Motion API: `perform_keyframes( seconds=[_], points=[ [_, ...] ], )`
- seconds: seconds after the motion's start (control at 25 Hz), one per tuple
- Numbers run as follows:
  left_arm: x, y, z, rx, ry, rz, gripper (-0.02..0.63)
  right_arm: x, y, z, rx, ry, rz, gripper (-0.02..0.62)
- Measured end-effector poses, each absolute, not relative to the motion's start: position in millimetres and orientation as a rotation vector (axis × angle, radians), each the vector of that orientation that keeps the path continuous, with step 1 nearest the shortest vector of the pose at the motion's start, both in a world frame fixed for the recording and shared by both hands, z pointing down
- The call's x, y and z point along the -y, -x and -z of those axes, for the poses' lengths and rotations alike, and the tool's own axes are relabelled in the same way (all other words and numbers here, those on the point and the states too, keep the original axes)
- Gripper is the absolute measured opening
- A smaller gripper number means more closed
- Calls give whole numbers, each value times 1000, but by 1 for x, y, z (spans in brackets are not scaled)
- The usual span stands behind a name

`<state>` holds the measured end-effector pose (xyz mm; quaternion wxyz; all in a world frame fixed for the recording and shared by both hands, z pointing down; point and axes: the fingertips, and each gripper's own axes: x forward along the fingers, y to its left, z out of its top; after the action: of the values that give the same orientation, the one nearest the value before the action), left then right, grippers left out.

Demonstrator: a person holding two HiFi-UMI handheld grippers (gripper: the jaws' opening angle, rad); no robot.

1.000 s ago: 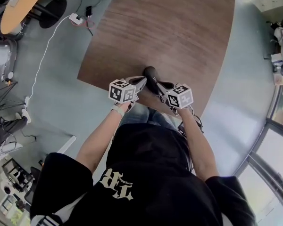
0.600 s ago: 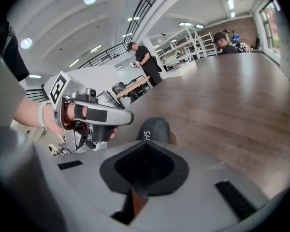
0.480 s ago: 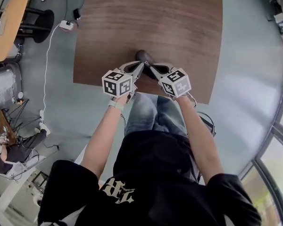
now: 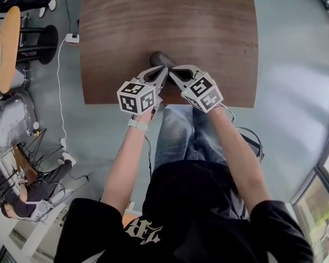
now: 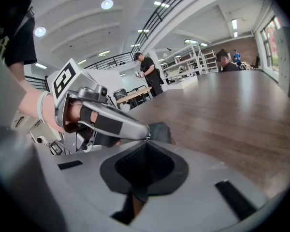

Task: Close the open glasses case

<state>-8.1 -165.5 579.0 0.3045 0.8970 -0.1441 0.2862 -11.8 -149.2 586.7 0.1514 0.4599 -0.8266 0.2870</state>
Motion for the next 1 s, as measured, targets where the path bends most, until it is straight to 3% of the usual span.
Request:
perform_keyframes(
  seconds=[0.32, 0.52, 0.8, 1.0],
  points=[
    [170, 3, -595, 391, -2397, -857, 6, 147, 17, -590, 2373, -1326, -662, -14],
    [171, 4, -595, 402, -2445, -929, 6, 142, 14, -588, 2492, -1266, -842, -14],
    [170, 0, -599, 394, -2463, -903, 6, 109, -60, -603, 2393, -1232, -711, -12],
    [173, 1, -603, 376, -2509, -907, 6, 94, -72, -623, 2376, -1003, -565, -14]
  ],
)
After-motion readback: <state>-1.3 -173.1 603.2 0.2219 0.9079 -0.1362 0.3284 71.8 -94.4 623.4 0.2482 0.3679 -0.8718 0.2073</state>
